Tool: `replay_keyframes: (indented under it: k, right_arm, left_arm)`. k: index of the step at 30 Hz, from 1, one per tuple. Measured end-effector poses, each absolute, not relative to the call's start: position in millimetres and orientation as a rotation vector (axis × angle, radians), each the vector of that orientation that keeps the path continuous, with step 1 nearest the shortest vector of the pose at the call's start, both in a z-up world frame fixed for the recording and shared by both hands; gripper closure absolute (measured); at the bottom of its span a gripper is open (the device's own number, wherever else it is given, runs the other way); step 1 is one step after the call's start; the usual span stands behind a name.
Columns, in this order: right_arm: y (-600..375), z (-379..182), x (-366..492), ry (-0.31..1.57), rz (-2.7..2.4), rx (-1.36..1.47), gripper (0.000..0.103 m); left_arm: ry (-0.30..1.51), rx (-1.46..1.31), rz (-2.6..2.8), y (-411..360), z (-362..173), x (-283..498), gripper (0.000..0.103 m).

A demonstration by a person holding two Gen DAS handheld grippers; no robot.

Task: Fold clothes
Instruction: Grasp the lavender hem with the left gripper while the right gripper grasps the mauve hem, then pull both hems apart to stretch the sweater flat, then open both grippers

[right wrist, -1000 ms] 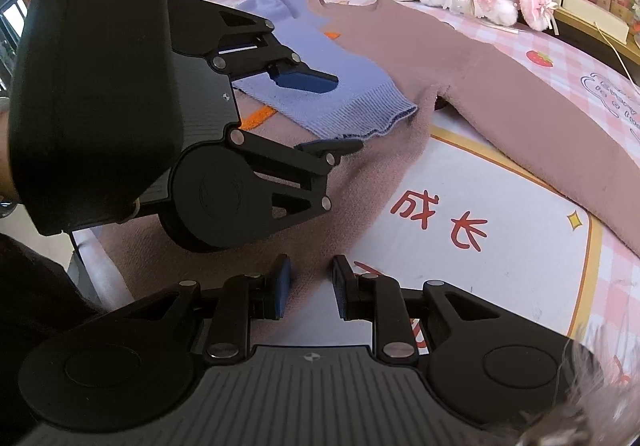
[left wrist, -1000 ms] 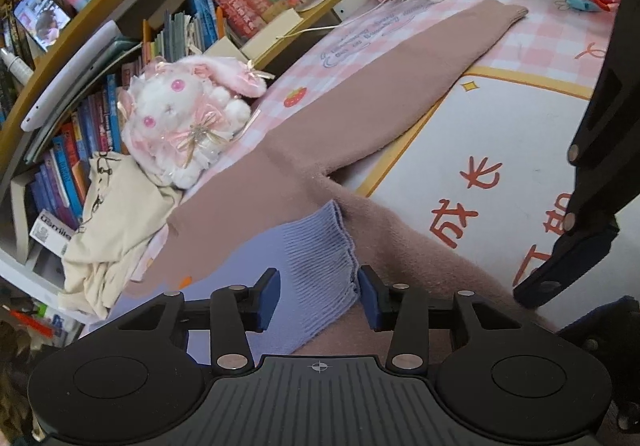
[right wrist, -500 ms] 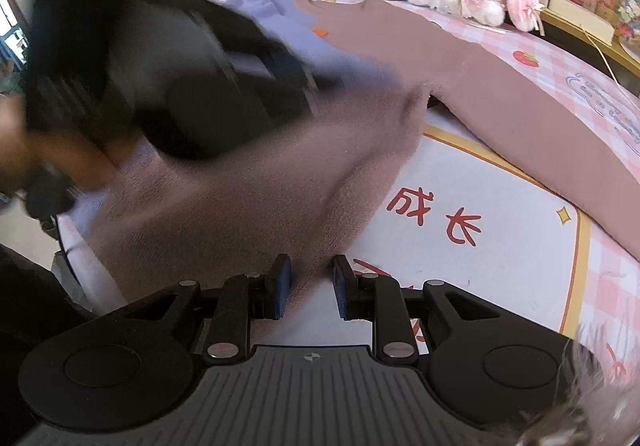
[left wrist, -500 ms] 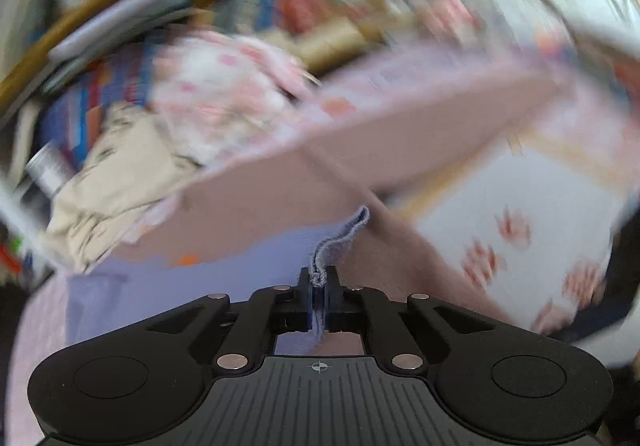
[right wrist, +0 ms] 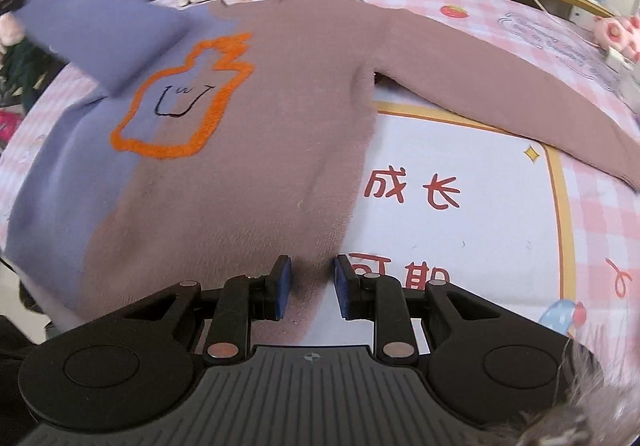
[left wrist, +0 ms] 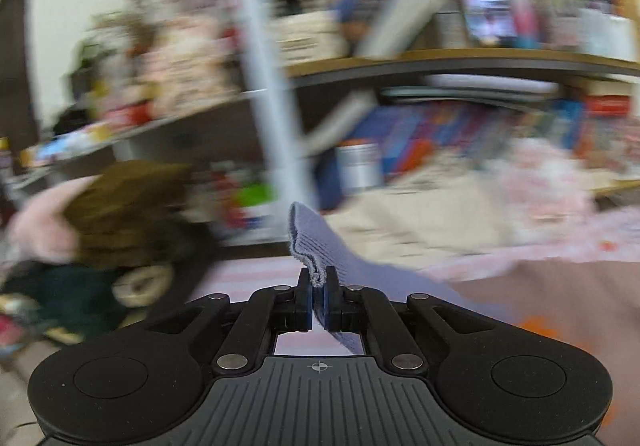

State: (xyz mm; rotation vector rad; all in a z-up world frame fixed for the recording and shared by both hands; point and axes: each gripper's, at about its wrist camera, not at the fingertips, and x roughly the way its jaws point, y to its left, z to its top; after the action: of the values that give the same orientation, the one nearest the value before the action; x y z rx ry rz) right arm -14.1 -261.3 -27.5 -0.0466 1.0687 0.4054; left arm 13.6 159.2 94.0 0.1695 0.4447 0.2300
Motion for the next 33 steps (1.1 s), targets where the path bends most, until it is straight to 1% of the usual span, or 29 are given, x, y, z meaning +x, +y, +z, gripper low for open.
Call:
replay_keyframes:
  k: [3, 7, 8, 10, 12, 13, 14, 15, 16, 17, 21, 22, 23, 24, 25, 27, 28, 30, 32, 33]
  right_arm:
    - [-255, -27, -17, 1.063, 0.354, -0.046, 0.080]
    - [-249, -29, -18, 1.051, 0.272, -0.016, 0.080]
    - [-247, -30, -19, 1.042, 0.253, -0.015, 0.080]
    - [-242, -32, -22, 1.024, 0.216, -0.012, 0.080]
    - [-239, -33, -25, 1.014, 0.180, -0.001, 0.080]
    - [-239, -33, -25, 1.012, 0.164, 0.008, 0.080]
    - [-238, -33, -25, 1.013, 0.151, 0.018, 0.080]
    - [-238, -33, -26, 1.013, 0.139, 0.026, 0.080]
    - [-238, -33, -26, 1.012, 0.128, 0.032, 0.080]
    - [-237, -33, -27, 1.011, 0.118, 0.037, 0.080]
    - [-233, -32, -29, 1.019, 0.070, 0.061, 0.080]
    - [-234, -31, -30, 1.020, 0.063, 0.070, 0.080]
    - [-234, -31, -32, 1.022, 0.056, 0.078, 0.080]
    - [-234, -30, -33, 1.023, 0.049, 0.087, 0.078]
    - [-235, -30, -37, 1.022, 0.042, 0.093, 0.077]
    - [-236, -28, -46, 1.018, 0.036, 0.099, 0.077]
    - [-236, -28, -51, 1.019, 0.034, 0.105, 0.076]
    - [-237, -28, -59, 1.025, 0.027, 0.123, 0.073]
    - [-237, -30, -68, 1.028, 0.014, 0.142, 0.071]
    - [-236, -30, -71, 1.022, 0.006, 0.145, 0.070]
  left_arm:
    - [0.471, 0.164, 0.340, 211, 88, 13, 0.099]
    - [0.516, 0.156, 0.415, 260, 72, 14, 0.099]
    - [0.532, 0.154, 0.415, 270, 67, 15, 0.097]
    - [0.576, 0.161, 0.427, 285, 55, 18, 0.090]
    - [0.639, 0.178, 0.483, 296, 44, 22, 0.076]
    - [0.658, 0.172, 0.507, 298, 42, 19, 0.062]
    - [0.665, 0.156, 0.526, 298, 41, 12, 0.053]
    - [0.651, 0.125, 0.511, 296, 42, 1, 0.049]
    - [0.630, 0.079, 0.451, 291, 42, -11, 0.037]
    - [0.615, 0.031, 0.378, 285, 41, -23, 0.029]
    - [0.722, -0.169, 0.093, 249, 16, -48, 0.031]
    - [0.751, -0.221, 0.053, 238, 7, -52, 0.039]
    - [0.776, -0.264, 0.027, 230, 0, -54, 0.055]
    - [0.801, -0.299, 0.004, 223, -6, -56, 0.059]
    - [0.825, -0.334, -0.019, 216, -12, -57, 0.060]
    - [0.859, -0.386, -0.058, 209, -21, -58, 0.060]
    - [0.876, -0.399, -0.078, 207, -25, -59, 0.057]
    - [0.906, -0.404, -0.108, 206, -32, -61, 0.055]
    - [0.940, -0.417, -0.128, 204, -37, -62, 0.043]
    - [0.946, -0.424, -0.139, 204, -38, -64, 0.039]
